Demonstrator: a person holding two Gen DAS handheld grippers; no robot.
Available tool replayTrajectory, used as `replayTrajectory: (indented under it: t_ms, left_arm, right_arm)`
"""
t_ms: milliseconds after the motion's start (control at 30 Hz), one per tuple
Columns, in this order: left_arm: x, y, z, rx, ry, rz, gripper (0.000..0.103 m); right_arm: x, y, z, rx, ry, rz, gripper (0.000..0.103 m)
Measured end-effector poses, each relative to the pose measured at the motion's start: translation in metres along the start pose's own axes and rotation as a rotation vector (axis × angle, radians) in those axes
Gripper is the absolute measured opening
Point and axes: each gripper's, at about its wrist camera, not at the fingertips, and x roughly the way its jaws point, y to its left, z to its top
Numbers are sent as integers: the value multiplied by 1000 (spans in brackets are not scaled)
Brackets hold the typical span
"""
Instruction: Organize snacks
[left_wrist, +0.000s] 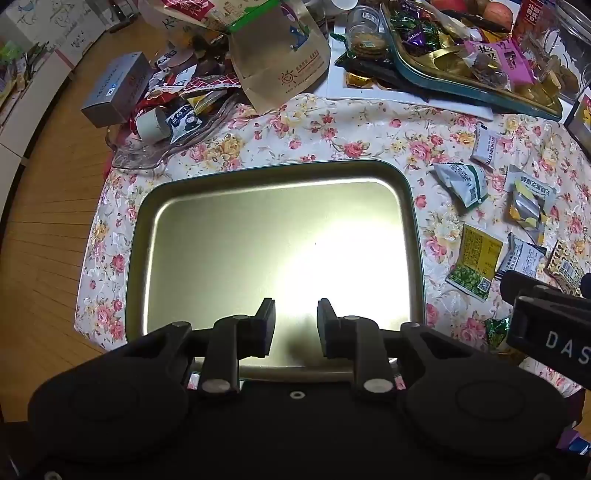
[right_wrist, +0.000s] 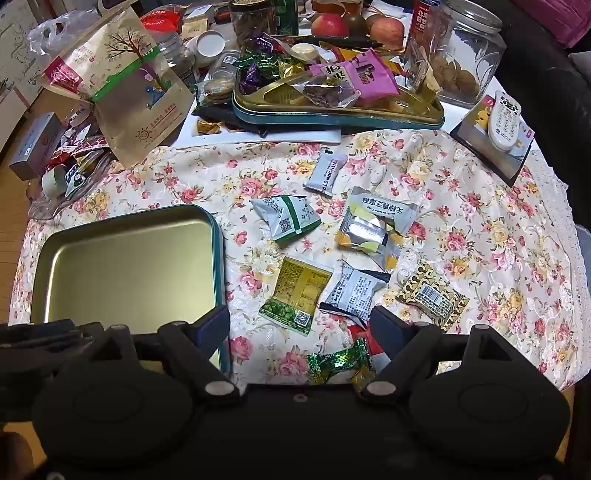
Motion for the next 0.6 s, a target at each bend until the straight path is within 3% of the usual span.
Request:
replayTrajectory:
  t_ms: [600]
  left_arm:
    - [0, 1, -4, 11, 1, -23, 32]
  right_arm:
    - [1, 1, 0, -1, 13, 6, 86]
